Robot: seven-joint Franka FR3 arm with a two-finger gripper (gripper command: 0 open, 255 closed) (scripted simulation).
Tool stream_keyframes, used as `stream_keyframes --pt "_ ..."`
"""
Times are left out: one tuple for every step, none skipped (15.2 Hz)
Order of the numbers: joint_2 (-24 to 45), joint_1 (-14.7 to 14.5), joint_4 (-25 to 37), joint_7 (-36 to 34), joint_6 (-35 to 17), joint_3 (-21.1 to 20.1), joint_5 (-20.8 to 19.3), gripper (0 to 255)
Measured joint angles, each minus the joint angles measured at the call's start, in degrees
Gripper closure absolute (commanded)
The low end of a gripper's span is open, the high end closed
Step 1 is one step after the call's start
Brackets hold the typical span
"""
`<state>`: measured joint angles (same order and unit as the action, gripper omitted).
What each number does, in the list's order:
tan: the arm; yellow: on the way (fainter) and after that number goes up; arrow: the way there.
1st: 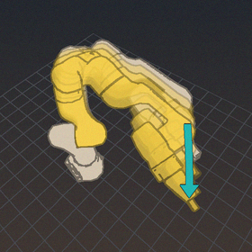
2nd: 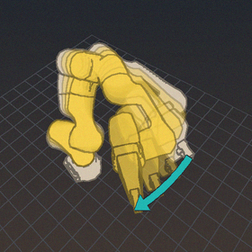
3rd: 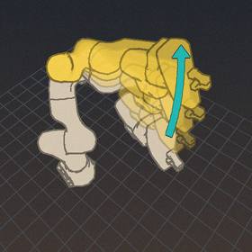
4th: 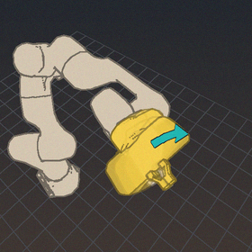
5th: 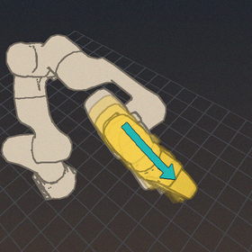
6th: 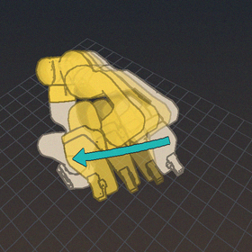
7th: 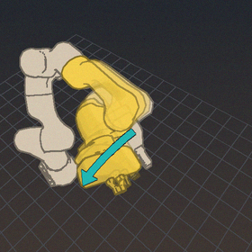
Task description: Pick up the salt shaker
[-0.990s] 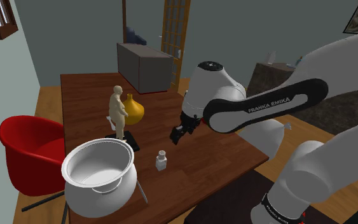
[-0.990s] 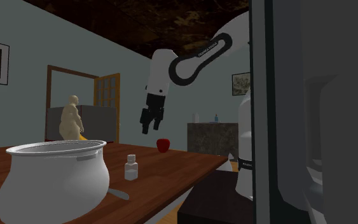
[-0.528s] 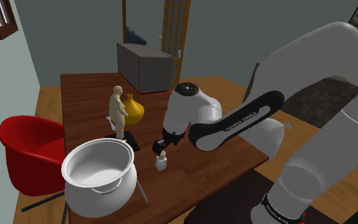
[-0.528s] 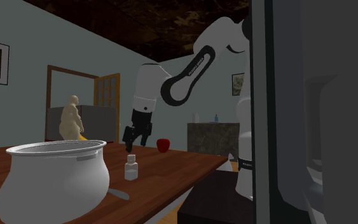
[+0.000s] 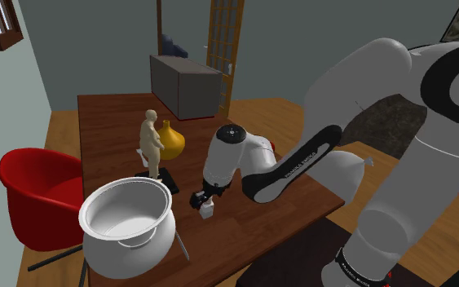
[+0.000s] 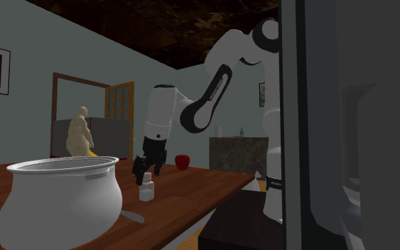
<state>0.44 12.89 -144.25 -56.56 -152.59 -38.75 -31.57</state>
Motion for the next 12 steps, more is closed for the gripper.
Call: stream_keyframes --pt "0.6 0.0 0.0 -1.2 -0.3 0.0 -1.3 0" --pt "1.1 0.0 0.0 -1.9 -0.4 0.1 -2.2 255" --pt "1.2 0.0 0.0 -2.2 -0.5 0.1 -2.5 255" --pt "1.3 0.0 0.1 -2.3 -0.6 0.1 -2.7 255" --pt "1.3 0.0 0.1 -2.4 -0.6 0.1 -2.8 255" --pt "1.3 0.0 0.1 -2.4 -0.6 0.1 -2.8 255" --pt "1.3 0.0 0.1 -2.4 -0.6 0.1 -2.8 255" --pt "1.3 0.0 0.0 -2.4 -0.6 0.1 -2.8 255" --pt "1.3 0.0 0.1 -2.4 -0.6 0.1 -2.8 255" --pt "1.3 0.0 0.0 -2.4 -0.6 0.1 -2.8 255" --pt "1.3 0.0 0.0 -2.4 -0.6 0.1 -2.7 255" --pt "1.4 0.0 0.1 -2.5 -0.6 0.1 -2.9 255"
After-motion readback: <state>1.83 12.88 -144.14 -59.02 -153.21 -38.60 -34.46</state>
